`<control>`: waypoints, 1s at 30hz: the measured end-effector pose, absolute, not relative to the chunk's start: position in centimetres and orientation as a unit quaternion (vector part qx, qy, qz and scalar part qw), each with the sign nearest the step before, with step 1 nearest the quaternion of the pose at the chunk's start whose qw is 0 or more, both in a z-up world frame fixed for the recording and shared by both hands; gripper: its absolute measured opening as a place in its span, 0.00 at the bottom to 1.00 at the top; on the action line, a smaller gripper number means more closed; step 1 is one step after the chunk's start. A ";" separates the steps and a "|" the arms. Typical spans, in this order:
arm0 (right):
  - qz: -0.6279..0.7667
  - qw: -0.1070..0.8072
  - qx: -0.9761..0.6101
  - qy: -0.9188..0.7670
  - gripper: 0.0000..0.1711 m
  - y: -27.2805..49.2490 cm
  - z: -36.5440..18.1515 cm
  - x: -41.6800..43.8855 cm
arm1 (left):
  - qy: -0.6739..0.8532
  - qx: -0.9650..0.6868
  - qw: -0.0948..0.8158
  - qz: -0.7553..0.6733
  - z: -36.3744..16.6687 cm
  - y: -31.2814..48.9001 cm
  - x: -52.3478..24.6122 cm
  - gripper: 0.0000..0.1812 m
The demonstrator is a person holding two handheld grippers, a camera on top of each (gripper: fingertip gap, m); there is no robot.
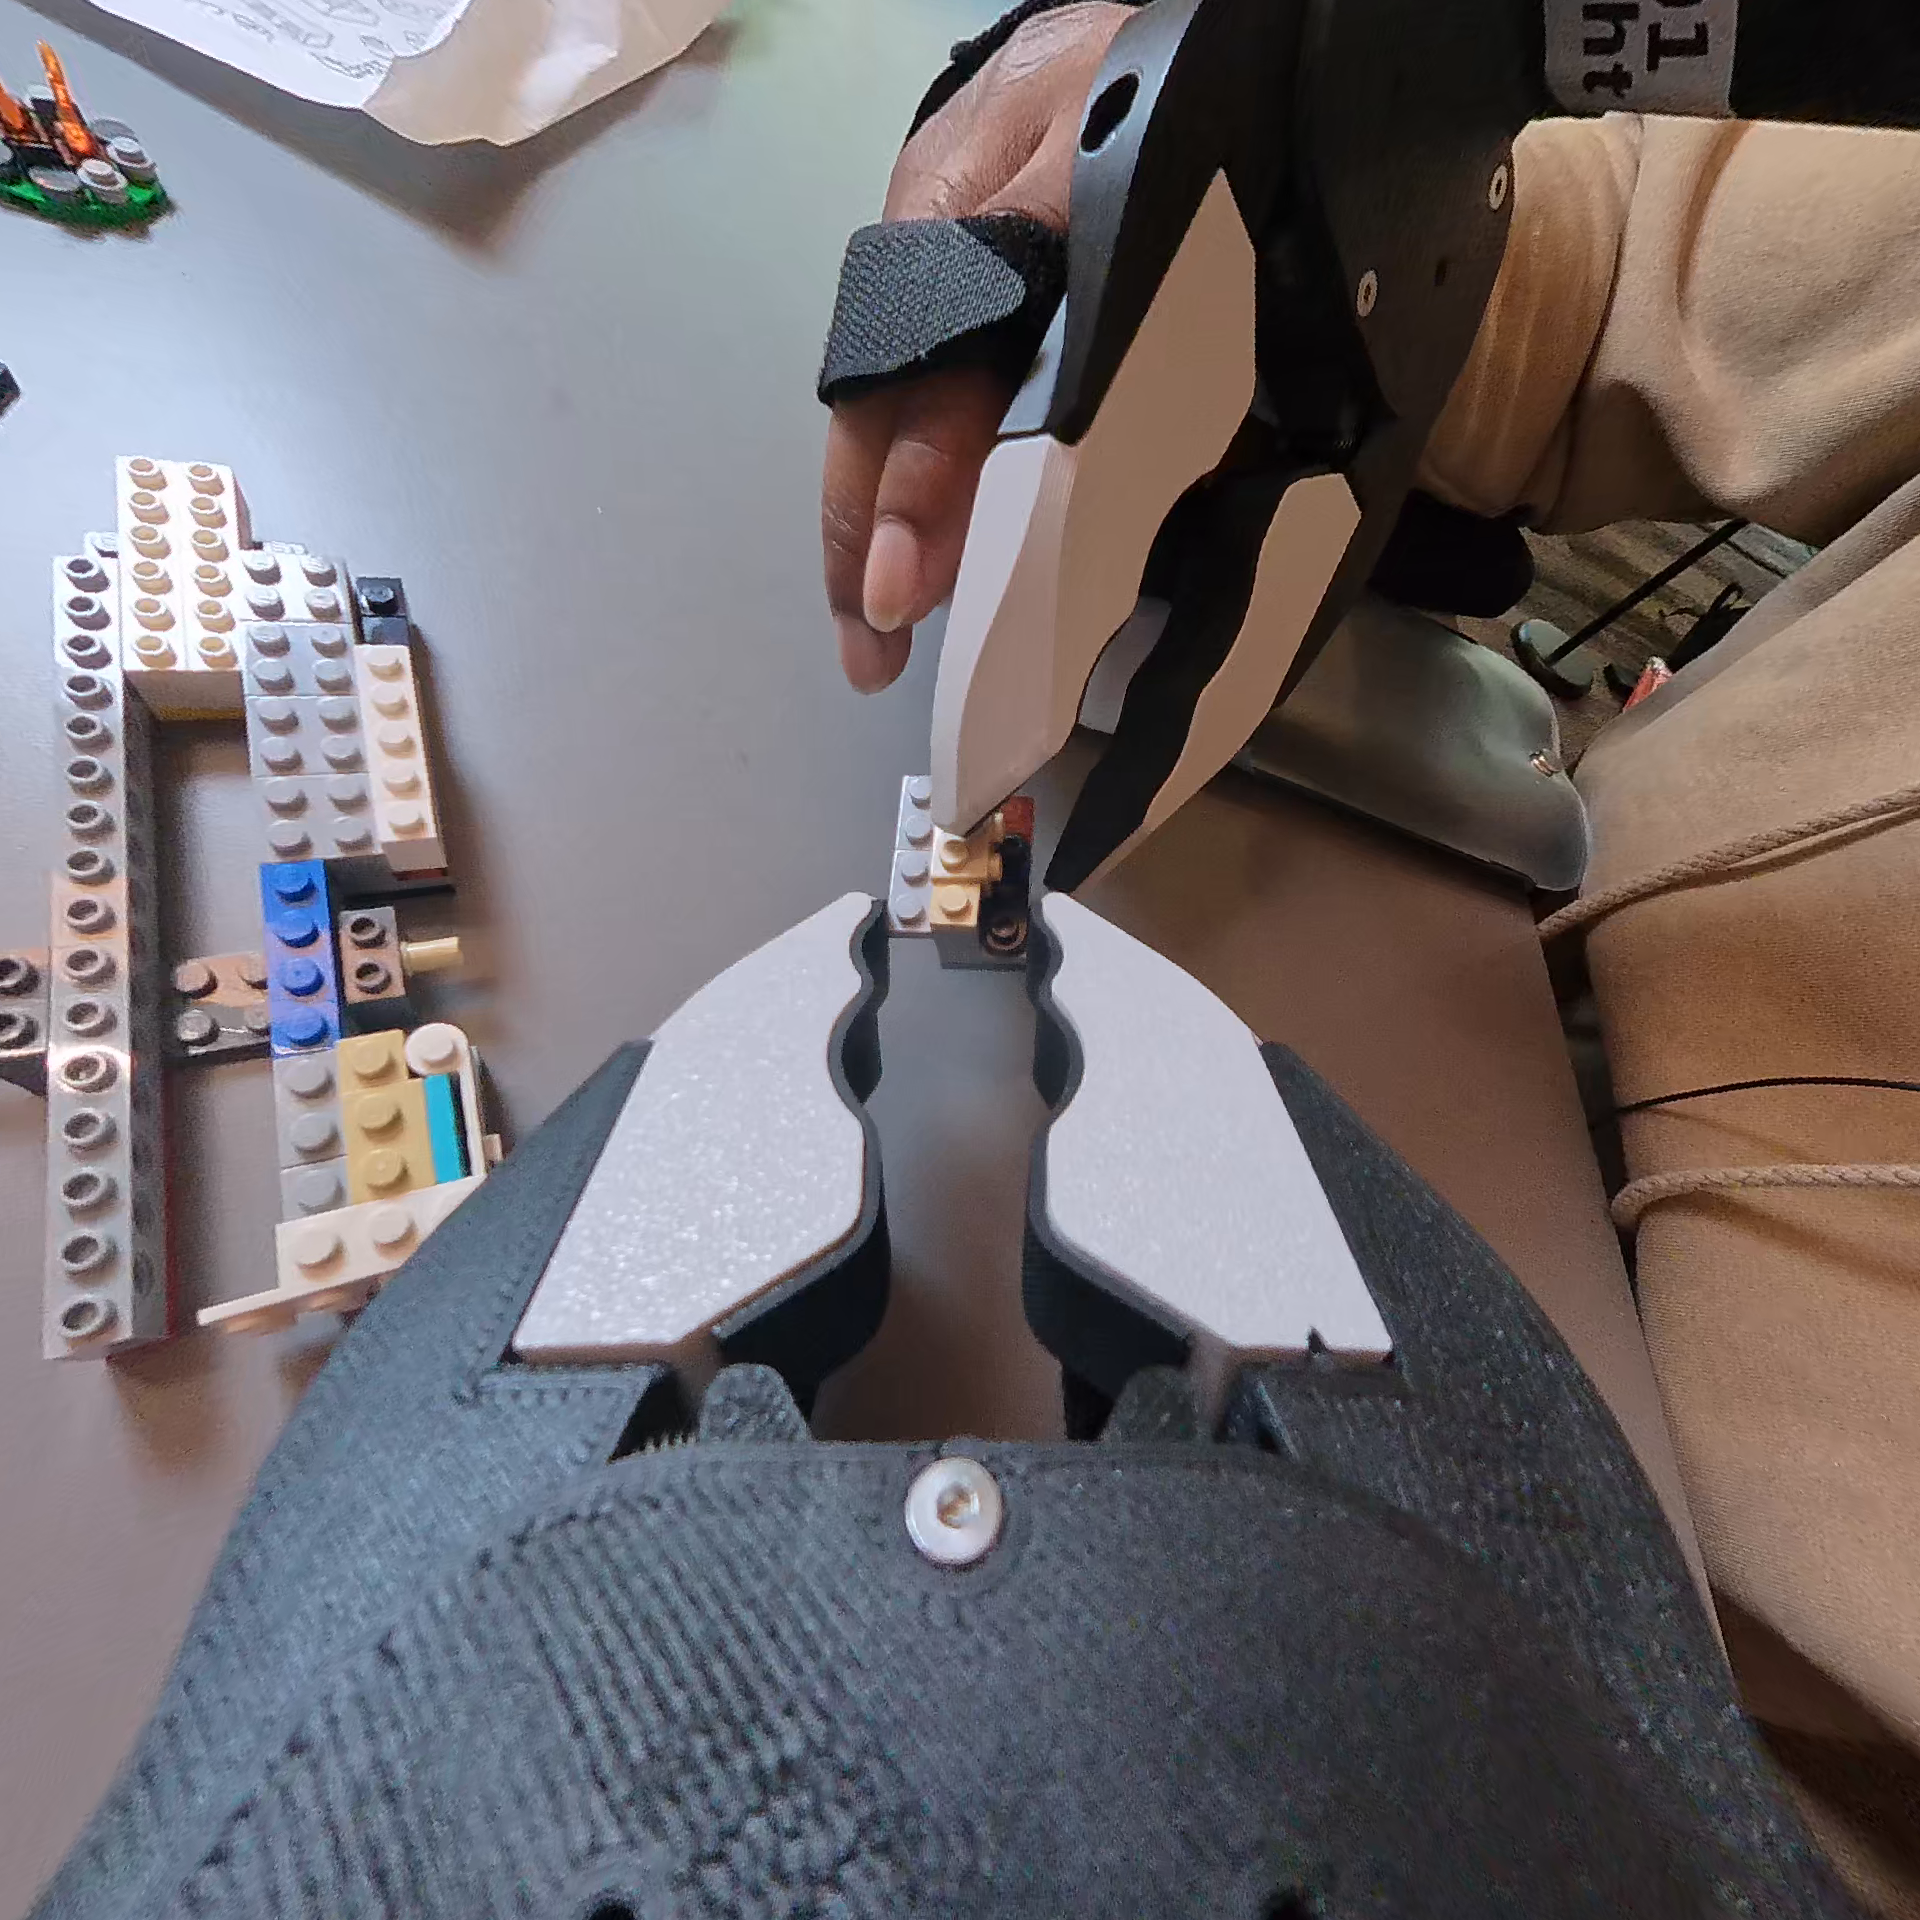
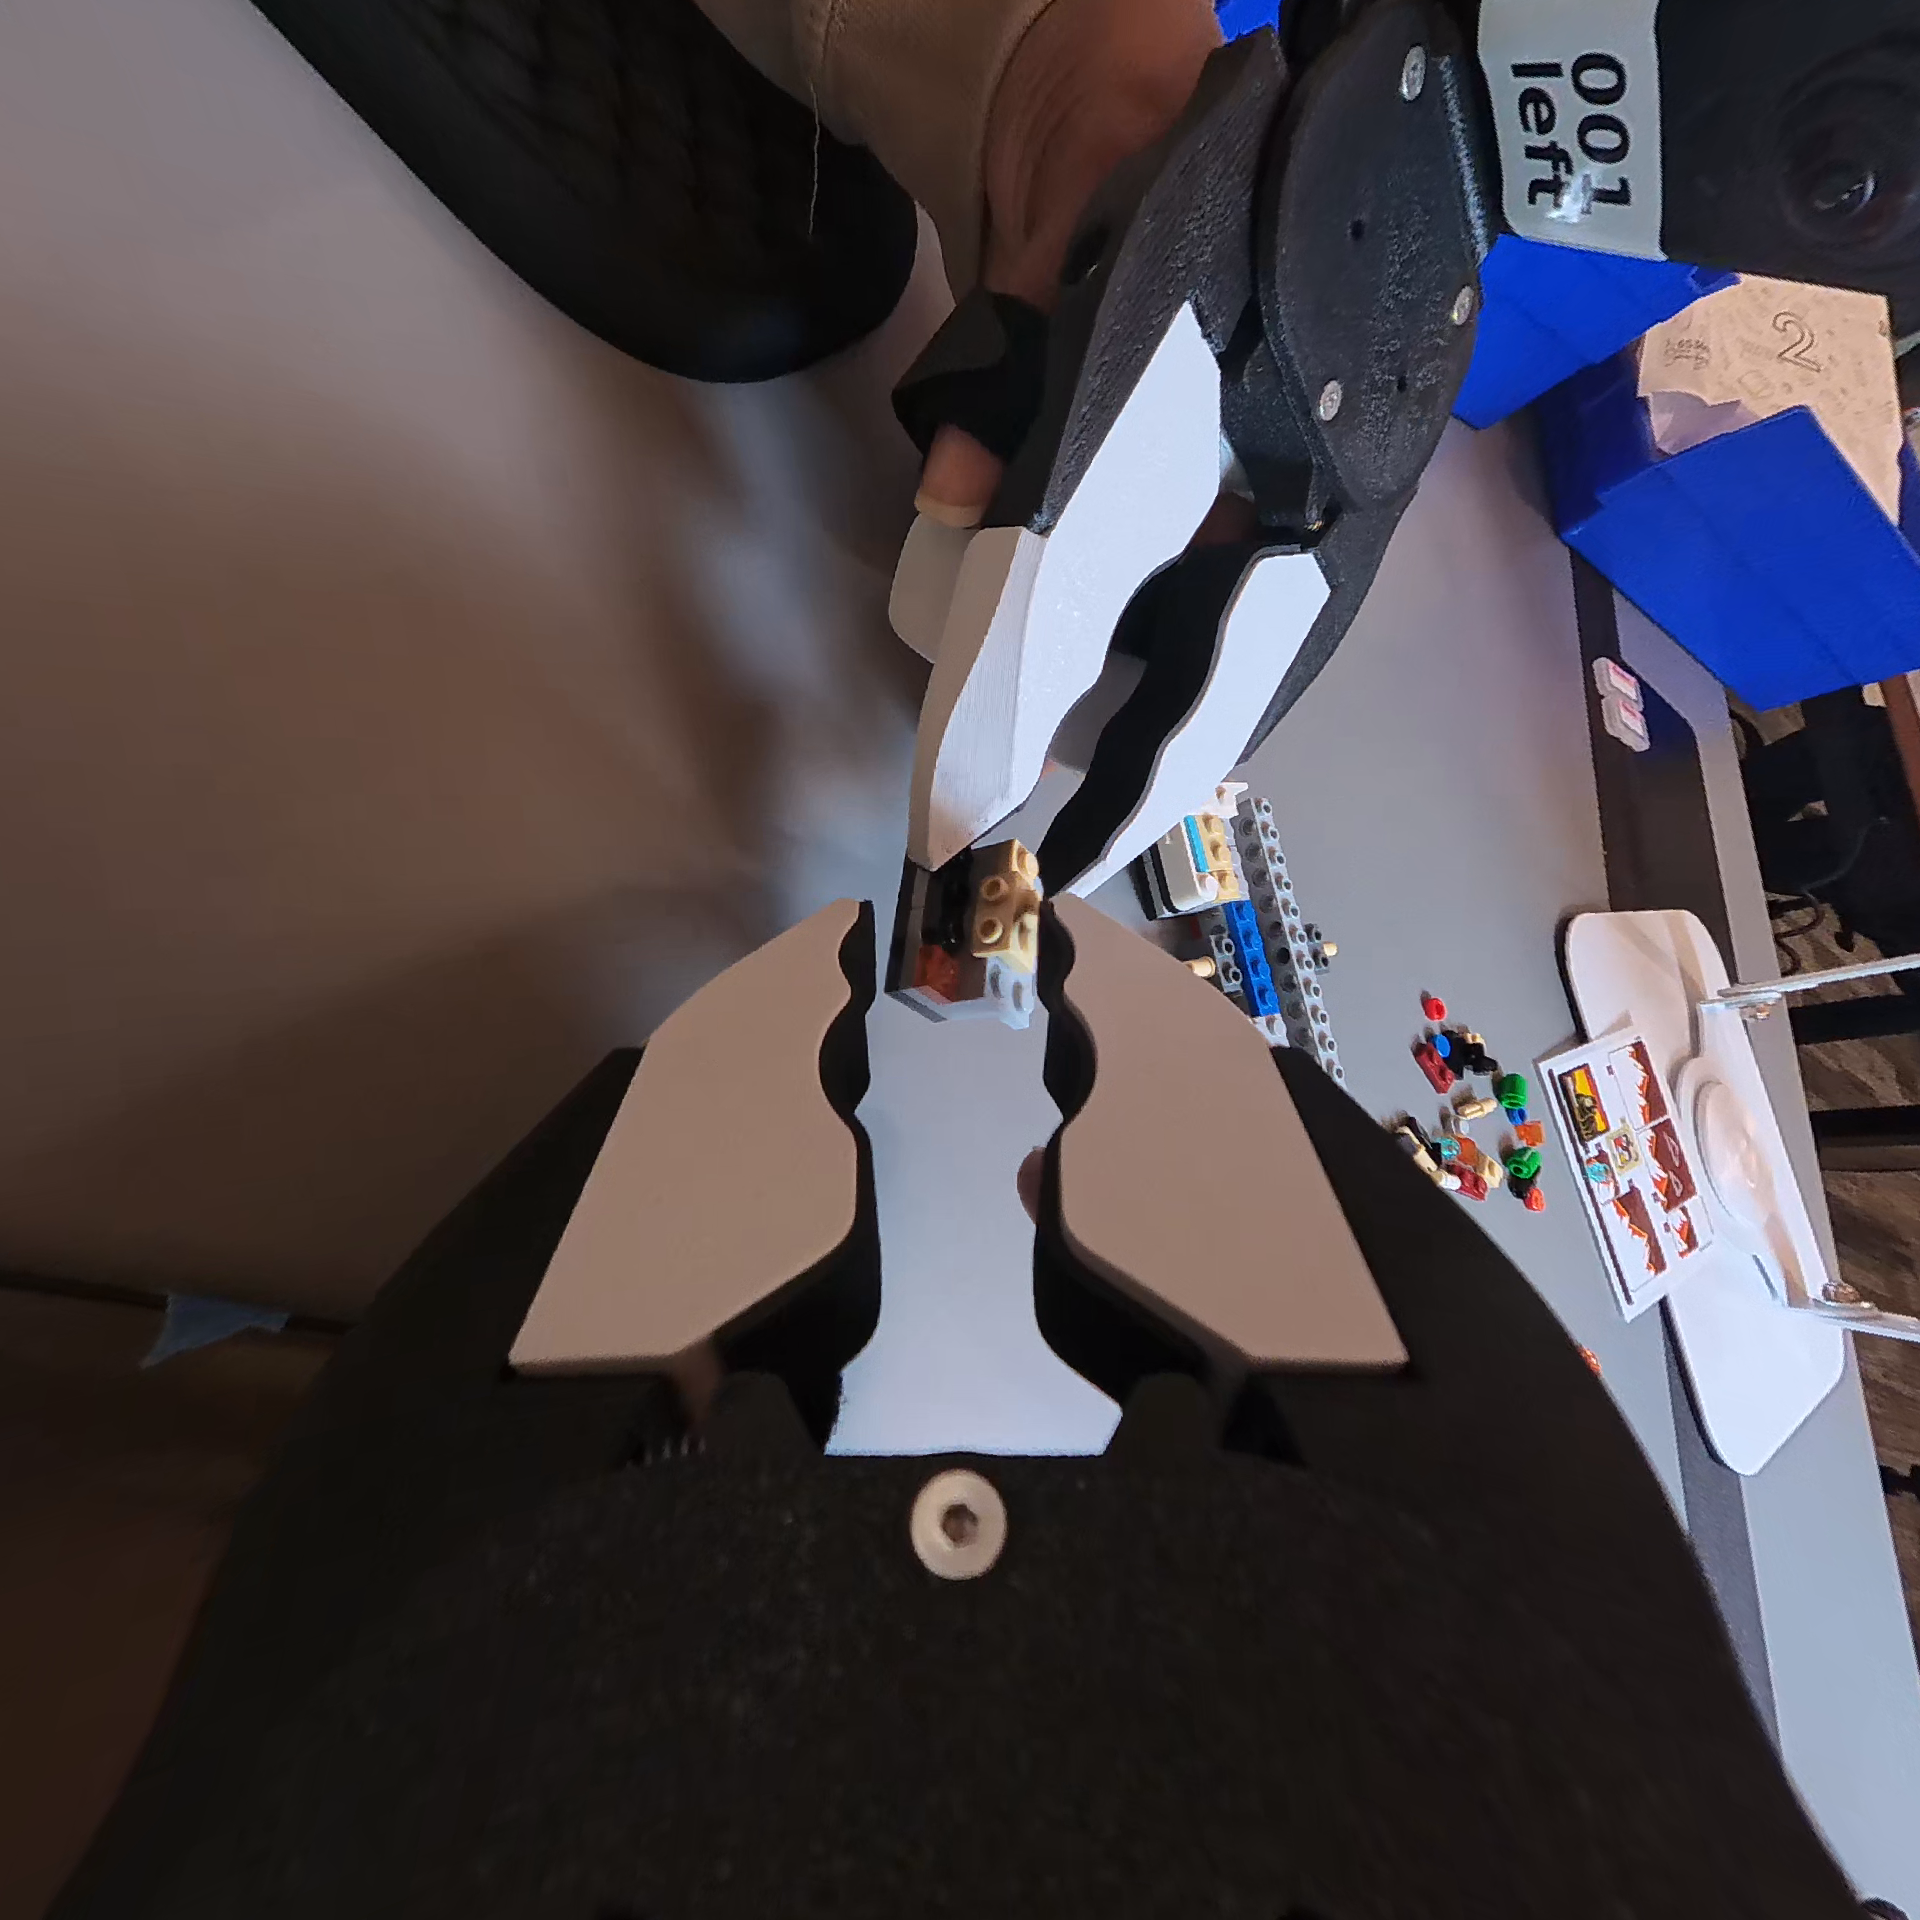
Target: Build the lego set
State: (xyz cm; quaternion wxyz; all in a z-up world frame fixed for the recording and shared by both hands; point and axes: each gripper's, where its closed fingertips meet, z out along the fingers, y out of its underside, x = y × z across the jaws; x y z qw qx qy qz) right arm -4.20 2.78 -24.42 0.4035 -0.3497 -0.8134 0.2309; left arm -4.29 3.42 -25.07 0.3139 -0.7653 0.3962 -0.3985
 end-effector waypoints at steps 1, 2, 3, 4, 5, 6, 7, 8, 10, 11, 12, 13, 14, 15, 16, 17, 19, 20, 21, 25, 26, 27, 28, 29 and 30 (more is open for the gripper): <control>0.231 0.405 -0.350 -0.813 0.17 2.8 -24.4 -4.2 | 0.397 -0.765 0.313 -0.399 -25.1 3.4 -4.3 0.14; 0.232 0.405 -0.350 -0.812 0.18 2.8 -24.3 -4.2 | 0.396 -0.765 0.313 -0.399 -25.1 3.4 -4.3 0.14; 0.233 0.407 -0.350 -0.811 0.18 2.8 -24.2 -4.2 | 0.396 -0.765 0.312 -0.400 -25.1 3.4 -4.3 0.14; 0.234 0.409 -0.350 -0.810 0.18 2.8 -24.1 -4.2 | 0.394 -0.765 0.313 -0.402 -25.0 3.4 -4.3 0.14; 0.235 0.410 -0.350 -0.809 0.18 2.8 -24.0 -4.2 | 0.393 -0.765 0.312 -0.404 -25.0 3.4 -4.3 0.14; 0.236 0.411 -0.349 -0.808 0.19 2.8 -24.0 -4.2 | 0.391 -0.765 0.311 -0.406 -24.9 3.4 -4.3 0.14; 0.237 0.411 -0.349 -0.808 0.19 2.8 -24.0 -4.2 | 0.389 -0.765 0.311 -0.409 -24.9 3.4 -4.4 0.14; 0.238 0.410 -0.348 -0.809 0.20 2.7 -24.0 -4.1 | 0.384 -0.765 0.309 -0.414 -24.8 3.4 -4.4 0.14; 0.236 0.413 -0.345 -0.809 0.24 2.7 -24.1 -4.1 | 0.373 -0.764 0.303 -0.431 -24.5 3.3 -4.4 0.14; 0.232 0.418 -0.341 -0.809 0.25 2.7 -24.2 -4.2 | 0.368 -0.765 0.297 -0.438 -24.4 3.2 -4.5 0.14; 0.225 0.424 -0.335 -0.811 0.27 2.8 -24.2 -4.3 | 0.364 -0.766 0.294 -0.442 -24.4 3.2 -4.5 0.14; 0.216 0.430 -0.329 -0.812 0.28 2.8 -24.3 -4.4 | 0.361 -0.766 0.292 -0.445 -24.4 3.2 -4.5 0.14; 0.211 0.439 -0.323 -0.812 0.28 2.8 -24.4 -4.5 | 0.358 -0.767 0.289 -0.448 -24.4 3.2 -4.5 0.14; 0.208 0.449 -0.316 -0.809 0.27 2.7 -24.4 -4.7 | 0.356 -0.767 0.287 -0.450 -24.4 3.2 -4.5 0.14; 0.203 0.459 -0.308 -0.808 0.26 2.6 -24.4 -4.9 | 0.354 -0.766 0.286 -0.453 -24.4 3.1 -4.5 0.14; 0.192 0.467 -0.301 -0.809 0.25 2.6 -24.5 -5.0 | 0.352 -0.765 0.285 -0.457 -24.3 3.1 -4.5 0.14; 0.182 0.482 -0.290 -0.806 0.24 2.6 -24.5 -5.1 | 0.347 -0.764 0.284 -0.463 -24.1 3.1 -4.5 0.14; 0.185 0.487 -0.290 -0.803 0.22 2.6 -24.4 -5.2 | 0.347 -0.764 0.283 -0.464 -24.1 3.1 -4.5 0.14; 0.187 0.492 -0.291 -0.799 0.21 2.6 -24.3 -5.3 | 0.348 -0.764 0.282 -0.465 -24.1 3.0 -4.5 0.14; 0.190 0.513 -0.289 -0.786 0.15 2.7 -23.7 -5.5 | 0.342 -0.761 0.281 -0.474 -23.9 3.0 -4.4 0.14; 0.190 0.516 -0.291 -0.783 0.15 2.8 -23.6 -5.5 | 0.338 -0.761 0.281 -0.477 -23.8 3.1 -4.5 0.14; 0.193 0.516 -0.294 -0.781 0.15 2.8 -23.5 -5.5 | 0.335 -0.760 0.281 -0.480 -23.7 3.1 -4.5 0.14; 0.198 0.515 -0.297 -0.779 0.14 2.8 -23.4 -5.5 | 0.334 -0.759 0.280 -0.483 -23.6 3.1 -4.5 0.14; 0.203 0.514 -0.301 -0.778 0.14 2.8 -23.4 -5.5 | 0.333 -0.759 0.279 -0.485 -23.6 3.0 -4.5 0.14; 0.207 0.513 -0.302 -0.776 0.14 2.7 -23.3 -5.5 | 0.332 -0.758 0.279 -0.488 -23.5 3.0 -4.5 0.14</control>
